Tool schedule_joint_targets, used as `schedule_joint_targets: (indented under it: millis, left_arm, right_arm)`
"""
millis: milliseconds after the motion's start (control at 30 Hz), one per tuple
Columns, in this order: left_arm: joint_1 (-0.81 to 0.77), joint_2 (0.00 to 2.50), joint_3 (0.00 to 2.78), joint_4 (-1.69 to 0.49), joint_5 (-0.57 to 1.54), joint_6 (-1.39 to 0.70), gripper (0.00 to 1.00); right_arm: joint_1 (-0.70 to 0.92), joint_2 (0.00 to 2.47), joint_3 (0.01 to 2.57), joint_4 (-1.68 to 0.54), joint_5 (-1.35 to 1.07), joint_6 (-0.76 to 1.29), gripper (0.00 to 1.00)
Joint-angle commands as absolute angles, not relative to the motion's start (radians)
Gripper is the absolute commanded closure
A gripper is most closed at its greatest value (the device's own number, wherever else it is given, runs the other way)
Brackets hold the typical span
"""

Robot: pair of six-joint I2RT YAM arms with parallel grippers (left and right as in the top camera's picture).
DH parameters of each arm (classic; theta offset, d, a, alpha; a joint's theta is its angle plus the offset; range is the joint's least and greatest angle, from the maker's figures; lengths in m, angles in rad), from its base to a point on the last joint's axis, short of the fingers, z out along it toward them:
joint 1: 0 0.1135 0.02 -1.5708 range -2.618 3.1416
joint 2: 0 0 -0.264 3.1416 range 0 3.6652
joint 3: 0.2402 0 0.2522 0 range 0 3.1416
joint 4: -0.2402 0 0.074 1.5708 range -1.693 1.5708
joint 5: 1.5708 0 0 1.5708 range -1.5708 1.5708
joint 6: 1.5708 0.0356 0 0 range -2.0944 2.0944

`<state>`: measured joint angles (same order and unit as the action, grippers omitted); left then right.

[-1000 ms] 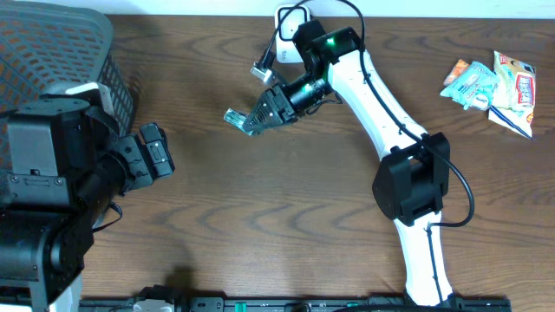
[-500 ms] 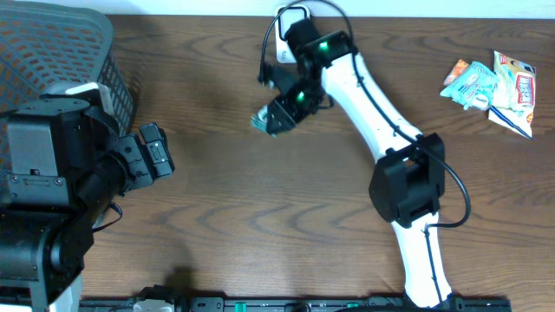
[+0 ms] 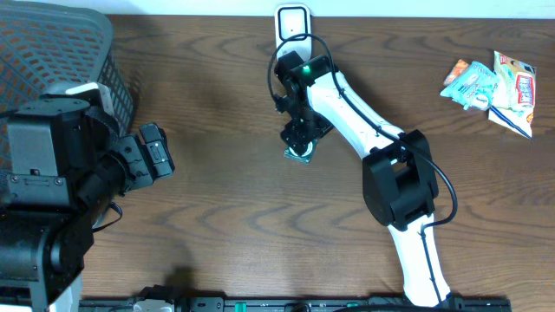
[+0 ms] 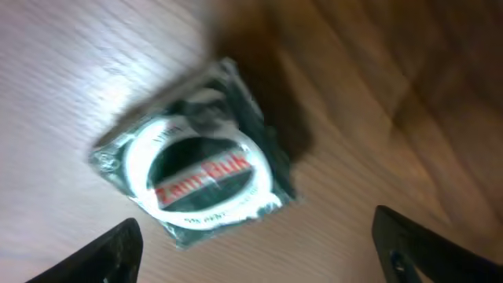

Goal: Scan the item barcode

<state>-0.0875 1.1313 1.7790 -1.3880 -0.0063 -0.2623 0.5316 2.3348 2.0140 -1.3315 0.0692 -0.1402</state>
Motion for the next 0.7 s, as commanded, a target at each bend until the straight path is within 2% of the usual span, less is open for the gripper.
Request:
schedule_joint_targets:
  millis: [0,67,167,233,267,367,467,667]
  left_arm:
    - [-0.085,1.13,1.786,-1.391,-0.012,-0.26,0.02]
    - [-0.085,1.13,1.786,-1.391,-0.012,-0.26,0.02]
    - [-0.085,1.13,1.786,-1.391,-0.012,-0.26,0.02]
    - [-0.085,1.13,1.786,-1.391,-0.012,-0.26,0.02]
    - [-0.085,1.13,1.786,-1.391,-0.012,-0.26,0.02]
    - [-0.085,1.13,1.786,-1.391,-0.012,-0.26,0.02]
    - [-0.085,1.13,1.786,-1.391,-0.012,-0.26,0.02]
    - [-0.085,1.13,1.786,-1.391,-0.012,-0.26,0.02]
  right_arm:
    - [0.527,2.327,2.085,-1.379,0.173,0.011,0.11]
    - [0.529,2.327,2.148,-1.446,0.12,0.157,0.14]
    - [0.533,2.327,2.163,-1.478,-0.033,0.204,0.1]
    - [0.535,2.329,2.156,-1.444,-0.097,0.305,0.07]
    - [0.54,2.329,2.15,-1.422,-0.069,0.365,0.01]
    - [0.546,2.329,2.14,-1.406,0.035,0.506,0.01]
    - [0.555,2.329,2.123,-1.405,0.039,0.75,0.01]
    - [0.609,2.329,2.022,-1.302,0.085,0.816,0.01]
